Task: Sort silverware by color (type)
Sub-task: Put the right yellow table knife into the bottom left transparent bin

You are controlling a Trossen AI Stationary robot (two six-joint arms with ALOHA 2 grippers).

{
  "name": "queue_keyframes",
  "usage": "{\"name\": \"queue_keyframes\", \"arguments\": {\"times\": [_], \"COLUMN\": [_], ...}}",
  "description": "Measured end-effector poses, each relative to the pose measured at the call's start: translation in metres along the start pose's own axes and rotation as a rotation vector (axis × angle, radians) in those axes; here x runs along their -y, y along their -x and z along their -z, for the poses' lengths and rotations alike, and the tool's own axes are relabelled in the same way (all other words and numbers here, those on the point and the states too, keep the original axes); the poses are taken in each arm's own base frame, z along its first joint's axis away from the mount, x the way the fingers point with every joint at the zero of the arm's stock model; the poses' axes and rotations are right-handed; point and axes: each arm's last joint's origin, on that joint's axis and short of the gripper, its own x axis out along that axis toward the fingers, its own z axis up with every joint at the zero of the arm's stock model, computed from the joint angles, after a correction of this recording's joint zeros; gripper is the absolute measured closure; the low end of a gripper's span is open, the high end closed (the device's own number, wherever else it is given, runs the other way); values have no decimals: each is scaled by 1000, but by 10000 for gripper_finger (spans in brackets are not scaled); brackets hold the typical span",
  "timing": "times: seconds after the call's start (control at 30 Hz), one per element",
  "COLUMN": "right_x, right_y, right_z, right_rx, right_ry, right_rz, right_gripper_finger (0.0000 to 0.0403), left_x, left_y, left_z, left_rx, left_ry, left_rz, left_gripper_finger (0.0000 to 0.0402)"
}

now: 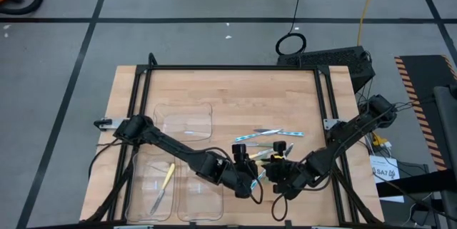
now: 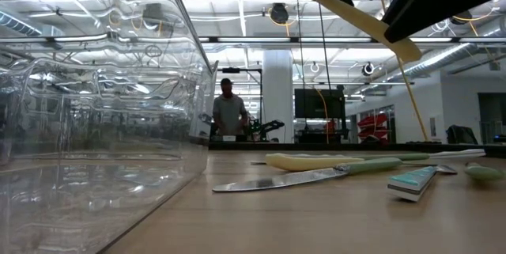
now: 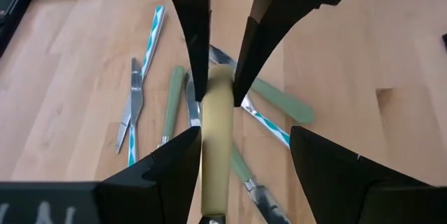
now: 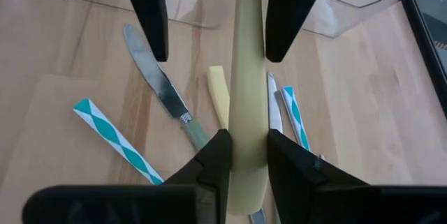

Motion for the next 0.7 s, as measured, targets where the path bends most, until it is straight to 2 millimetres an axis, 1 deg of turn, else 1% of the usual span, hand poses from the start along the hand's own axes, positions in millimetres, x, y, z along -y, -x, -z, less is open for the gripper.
{"name": "queue_keyframes", "arguments": {"times": [0.23,0.3,0.57,0.7], "right_x": [0,0,0,0], "right_y": [0,0,0,0], "right_z": [0,0,0,0], "right_rx": [0,0,1,1], "right_ry": [8,18,35,38], "right_rz": [0,-1,-1,0], "right_gripper_finger": [335,335,333,333], "left_x": [-1,-1,-1,-2], "left_y": [0,0,0,0], "left_z": [3,3,4,4], "left_rx": [-25,-26,-34,-38], "left_ry": [-3,-5,-9,0], "left_rz": [-9,-10,-14,-17], "left_gripper_finger": [178,191,261,276]}}
